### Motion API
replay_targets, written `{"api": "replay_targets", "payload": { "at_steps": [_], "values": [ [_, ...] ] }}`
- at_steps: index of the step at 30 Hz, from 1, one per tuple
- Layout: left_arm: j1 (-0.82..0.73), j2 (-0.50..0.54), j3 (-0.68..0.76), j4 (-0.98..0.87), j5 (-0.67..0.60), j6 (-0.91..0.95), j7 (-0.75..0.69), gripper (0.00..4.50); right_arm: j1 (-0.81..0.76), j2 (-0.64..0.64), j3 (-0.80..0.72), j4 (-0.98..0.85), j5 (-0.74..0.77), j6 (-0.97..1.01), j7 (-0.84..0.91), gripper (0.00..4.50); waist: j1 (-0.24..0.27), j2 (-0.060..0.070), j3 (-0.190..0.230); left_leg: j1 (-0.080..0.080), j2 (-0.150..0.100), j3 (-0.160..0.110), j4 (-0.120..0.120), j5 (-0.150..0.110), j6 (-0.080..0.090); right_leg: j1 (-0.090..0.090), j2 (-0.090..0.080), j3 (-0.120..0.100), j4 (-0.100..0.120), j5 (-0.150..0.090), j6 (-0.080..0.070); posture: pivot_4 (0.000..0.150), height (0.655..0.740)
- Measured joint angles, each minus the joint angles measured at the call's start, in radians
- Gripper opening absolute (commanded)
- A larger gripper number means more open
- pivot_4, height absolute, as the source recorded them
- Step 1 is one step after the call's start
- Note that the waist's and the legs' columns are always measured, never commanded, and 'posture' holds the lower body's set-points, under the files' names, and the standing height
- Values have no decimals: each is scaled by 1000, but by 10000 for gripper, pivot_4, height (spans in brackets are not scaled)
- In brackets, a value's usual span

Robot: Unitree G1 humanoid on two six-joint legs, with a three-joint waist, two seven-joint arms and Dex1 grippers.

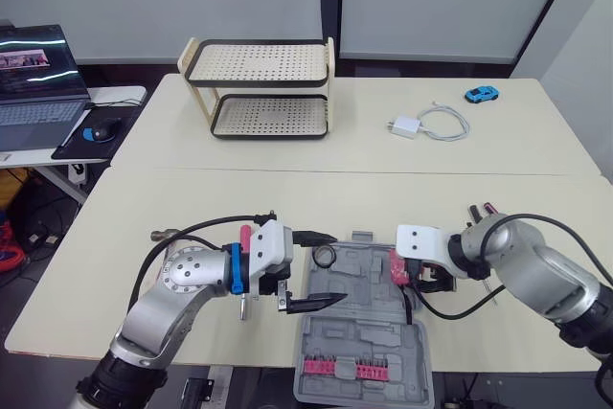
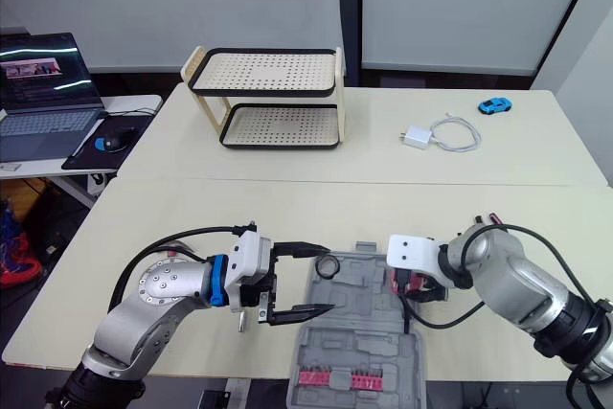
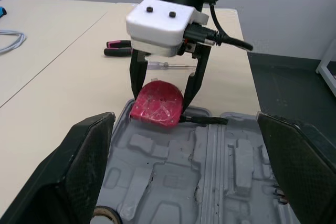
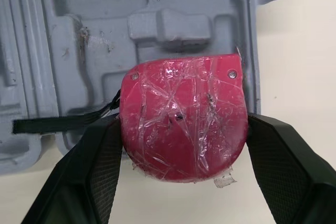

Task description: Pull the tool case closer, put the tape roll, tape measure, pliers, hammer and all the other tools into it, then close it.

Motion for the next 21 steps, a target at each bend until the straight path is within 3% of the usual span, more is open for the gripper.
{"api": "replay_targets", "payload": {
  "at_steps": [21],
  "values": [
    [-10,1,-1,2,8,2,3,45000,-15,79,42,74,-97,-24,-7,32469,-3,0,0,0,0,0,0,0,0,-1,0,0,1,0,0,1500,7400]
  ]
}}
